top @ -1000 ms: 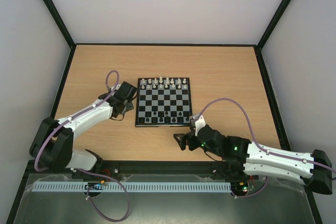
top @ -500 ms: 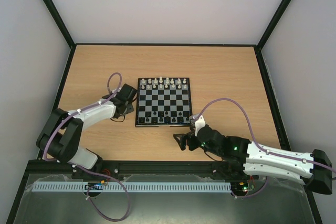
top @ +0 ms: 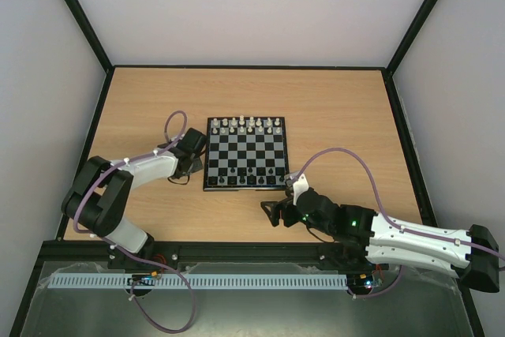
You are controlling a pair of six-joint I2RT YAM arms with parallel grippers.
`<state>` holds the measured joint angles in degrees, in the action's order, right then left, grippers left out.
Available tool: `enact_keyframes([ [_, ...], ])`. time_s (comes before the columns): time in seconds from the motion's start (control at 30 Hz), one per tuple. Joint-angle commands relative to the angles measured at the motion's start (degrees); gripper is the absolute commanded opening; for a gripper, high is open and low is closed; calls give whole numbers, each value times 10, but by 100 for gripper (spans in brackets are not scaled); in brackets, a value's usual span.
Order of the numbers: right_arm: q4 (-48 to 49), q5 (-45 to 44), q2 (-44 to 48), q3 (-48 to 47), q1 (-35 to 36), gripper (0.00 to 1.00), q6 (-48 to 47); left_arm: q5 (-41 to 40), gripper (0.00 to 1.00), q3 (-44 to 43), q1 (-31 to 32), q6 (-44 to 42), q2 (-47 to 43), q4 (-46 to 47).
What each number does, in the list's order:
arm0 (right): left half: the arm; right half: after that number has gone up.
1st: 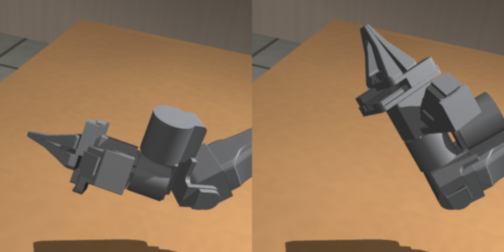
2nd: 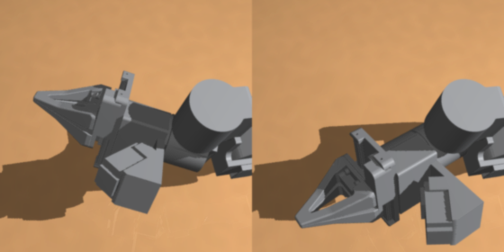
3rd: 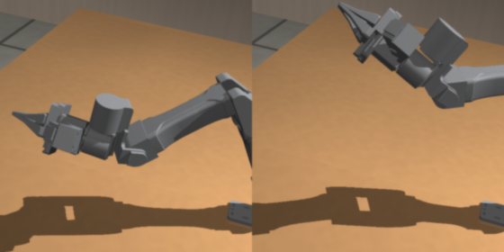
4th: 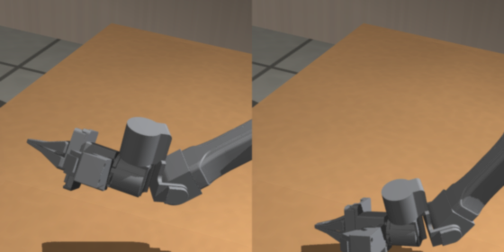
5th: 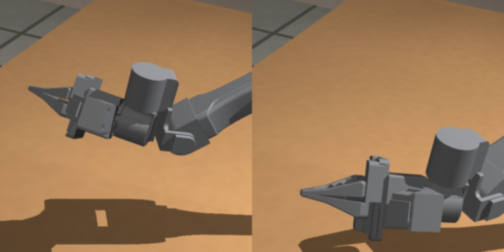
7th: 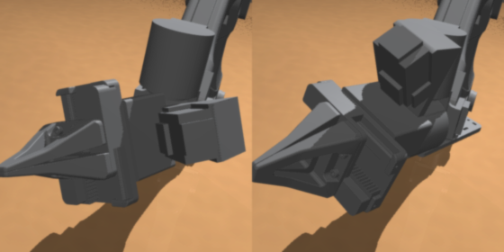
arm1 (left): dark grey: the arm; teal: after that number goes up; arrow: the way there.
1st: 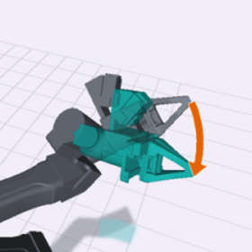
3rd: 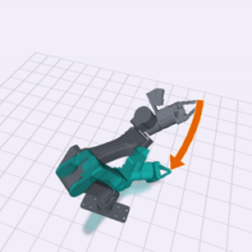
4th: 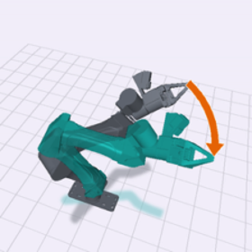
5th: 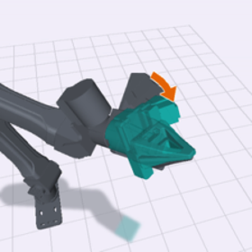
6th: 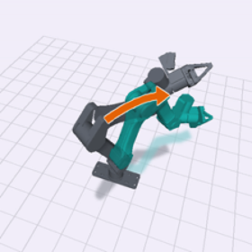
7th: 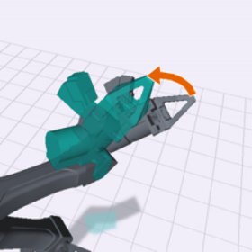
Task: Set up the chess pieces on the board
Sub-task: Pick up the chess piece at the center of the board.
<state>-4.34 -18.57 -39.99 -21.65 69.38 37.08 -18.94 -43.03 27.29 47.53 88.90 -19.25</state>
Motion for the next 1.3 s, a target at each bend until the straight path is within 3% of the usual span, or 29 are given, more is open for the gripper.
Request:
enact_keyframes([
  [0.0, 3, -6, 6, 8, -2, 99, -5, -1, 26, 5, -4, -2, 5, 11],
  [0.37, 3, -5, 7, 9, -2, 100, -5, 0, 25, 6, -5, -5, 18, 18],
  [0.83, 4, -5, 7, 11, -2, 99, -5, 18, 7, 2, 2, -8, 16, 18],
  [1.07, 15, 14, -18, -6, -2, 99, -5, 81, 6, -33, 71, -16, -110, -61],
  [1.27, -10, 65, -11, -54, -2, 99, -20, 204, 6, -21, 99, -24, -314, -119],
])
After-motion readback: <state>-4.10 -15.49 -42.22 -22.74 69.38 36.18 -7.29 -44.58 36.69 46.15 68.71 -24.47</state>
